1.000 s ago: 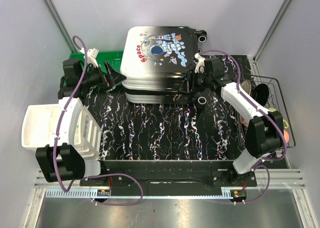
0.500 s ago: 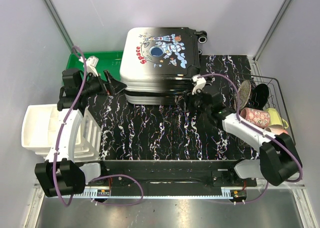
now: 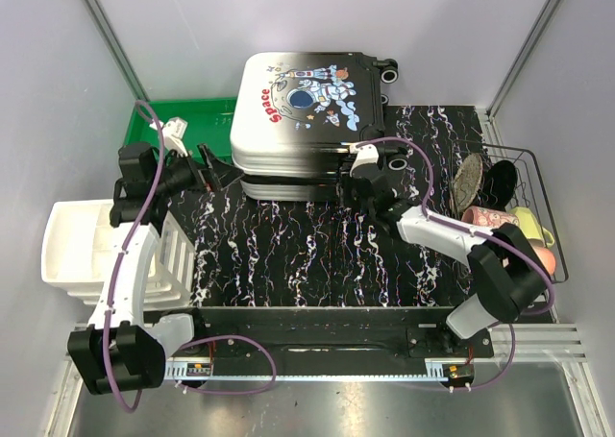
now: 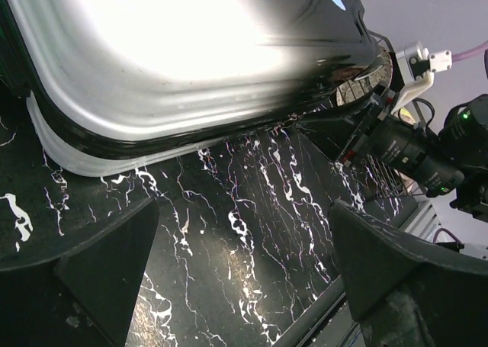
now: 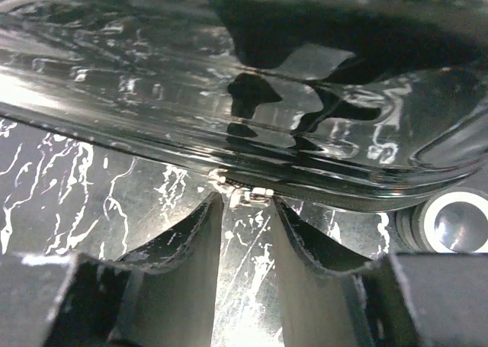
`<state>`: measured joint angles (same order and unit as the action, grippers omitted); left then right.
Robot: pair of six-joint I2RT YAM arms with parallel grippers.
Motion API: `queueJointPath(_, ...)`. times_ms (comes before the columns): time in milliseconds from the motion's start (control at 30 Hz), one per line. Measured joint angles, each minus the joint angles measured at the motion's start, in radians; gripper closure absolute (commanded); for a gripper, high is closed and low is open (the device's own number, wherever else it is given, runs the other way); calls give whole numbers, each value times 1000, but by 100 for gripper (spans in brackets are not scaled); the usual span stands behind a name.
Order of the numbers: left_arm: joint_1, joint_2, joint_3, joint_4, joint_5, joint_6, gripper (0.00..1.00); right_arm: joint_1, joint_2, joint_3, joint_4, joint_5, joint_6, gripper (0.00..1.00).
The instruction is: Open, take out, and arrange the luggage
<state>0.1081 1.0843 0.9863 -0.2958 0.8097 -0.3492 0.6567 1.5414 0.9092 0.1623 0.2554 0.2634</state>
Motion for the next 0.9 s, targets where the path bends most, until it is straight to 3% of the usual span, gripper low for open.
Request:
queueJointPath(267,14,-33,-16,13,0,-14,1,3,36,7,-3,83,8,64)
queueJointPath(467,24,-33,-16,13,0,-15,1,5,48,15,-3,92,17,58)
queueJointPath(600,28,-29,-16,19,1,-21,1,9,60,26,-11,101,23,70)
queueJointPath(767,33,-26,-16,21,0,-22,1,9,78,37,-24,127,23,100)
queueJointPath(900,39,-19,-16,19,1,-20,1,11,79,38,-42,127,21,100)
